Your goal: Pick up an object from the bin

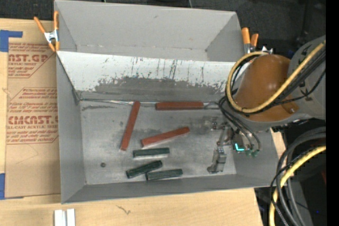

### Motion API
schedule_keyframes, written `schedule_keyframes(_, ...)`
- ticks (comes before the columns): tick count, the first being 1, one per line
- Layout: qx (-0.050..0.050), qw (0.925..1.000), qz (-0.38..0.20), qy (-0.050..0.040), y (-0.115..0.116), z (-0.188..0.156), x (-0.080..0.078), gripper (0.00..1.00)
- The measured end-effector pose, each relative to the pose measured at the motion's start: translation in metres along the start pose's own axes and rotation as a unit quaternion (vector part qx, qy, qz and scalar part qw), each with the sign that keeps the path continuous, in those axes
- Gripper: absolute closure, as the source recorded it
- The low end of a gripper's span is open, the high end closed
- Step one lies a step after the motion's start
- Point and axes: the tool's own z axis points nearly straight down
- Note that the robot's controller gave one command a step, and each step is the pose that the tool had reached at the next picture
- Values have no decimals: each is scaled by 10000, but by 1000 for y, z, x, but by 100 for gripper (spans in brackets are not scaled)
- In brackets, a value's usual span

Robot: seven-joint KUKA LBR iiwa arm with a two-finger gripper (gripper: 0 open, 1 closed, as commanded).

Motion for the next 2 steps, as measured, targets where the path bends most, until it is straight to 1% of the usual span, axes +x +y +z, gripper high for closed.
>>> schedule_keyframes(1,4,10000,-4,-38,0,-3,-2,0)
schedule_keyframes(2,6,9972,-750,-54,59,41,-37,0)
